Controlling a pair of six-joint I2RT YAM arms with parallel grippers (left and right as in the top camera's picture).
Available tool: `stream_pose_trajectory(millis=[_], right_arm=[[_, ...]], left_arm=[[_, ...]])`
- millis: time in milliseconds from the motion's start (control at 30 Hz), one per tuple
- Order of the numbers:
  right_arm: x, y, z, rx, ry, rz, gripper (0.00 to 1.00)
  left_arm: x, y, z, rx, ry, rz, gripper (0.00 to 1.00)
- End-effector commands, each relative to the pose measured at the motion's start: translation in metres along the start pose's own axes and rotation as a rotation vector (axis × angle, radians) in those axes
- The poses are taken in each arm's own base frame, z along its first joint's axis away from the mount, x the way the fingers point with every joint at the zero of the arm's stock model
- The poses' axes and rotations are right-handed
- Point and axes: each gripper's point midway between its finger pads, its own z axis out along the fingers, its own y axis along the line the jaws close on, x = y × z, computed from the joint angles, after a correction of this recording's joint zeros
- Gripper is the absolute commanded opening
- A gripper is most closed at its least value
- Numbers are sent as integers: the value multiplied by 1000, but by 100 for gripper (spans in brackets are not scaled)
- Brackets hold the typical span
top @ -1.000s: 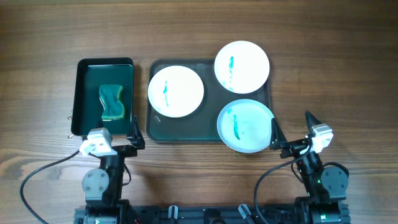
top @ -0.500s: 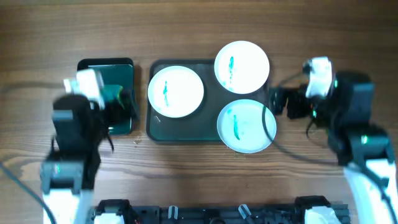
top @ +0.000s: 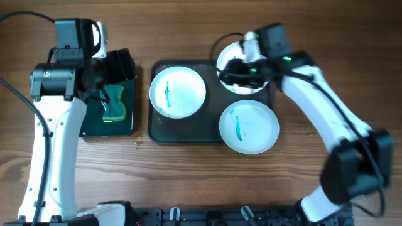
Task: Clean dirty plates on tray and stack at the side
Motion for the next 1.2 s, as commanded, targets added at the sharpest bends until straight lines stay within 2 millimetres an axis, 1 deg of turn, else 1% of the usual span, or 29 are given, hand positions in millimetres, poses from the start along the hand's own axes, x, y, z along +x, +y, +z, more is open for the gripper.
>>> stream_pose_trajectory(millis=[0,33,67,100,167,233,267,300,400,433,467,567,633,667,733,800,867,967,1067,1100,1167], right_arm=[[-17,4,47,103,14,36,53],[-16,4,68,133,28,33,49],[-15,1,82,160,30,24,45],[-13,-1,90,181,30,29,43],[-5,-8,107,226,43,19,41],[4,-9,122,239,66,6,35],[7,-10,127,242,77,3,33],[11,-12,132,258,83,3,25],[24,-21,146,294,115,32,9],[25,-22,147,299,119,43,5],[25,-23,147,303,117,50,4],[26,-23,147,304,117,51,4],[26,-23,147,304,117,51,4],[26,-23,147,304,118,50,4],[26,-23,147,304,117,50,4],[26,-23,147,303,118,48,4],[26,-23,147,303,118,47,4],[25,-23,148,302,116,47,4],[25,-23,148,302,116,46,4],[25,-23,148,302,116,46,4],[25,-23,148,302,116,45,4]], left_arm=[[0,21,8,-68,33,-76,88],[4,30,14,-102,60,-86,87],[6,35,18,-124,74,-91,86],[6,42,24,-150,88,-97,87],[9,49,37,-174,122,-106,87],[14,56,53,-191,168,-116,86],[16,58,58,-196,184,-120,86],[19,61,64,-203,203,-125,86],[25,73,79,-223,249,-146,87],[26,75,81,-227,257,-152,87],[26,78,83,-231,263,-156,87],[30,83,97,-235,295,-135,86],[38,86,117,-237,347,-96,83],[45,88,128,-235,384,-63,80],[58,93,143,-241,451,-40,75],[74,100,158,-262,520,-41,75],[87,113,172,-323,575,-26,73],[99,118,189,-329,620,-15,69],[110,121,202,-334,657,-16,53],[113,122,206,-334,665,-16,45],[112,122,208,-334,660,-16,8]])
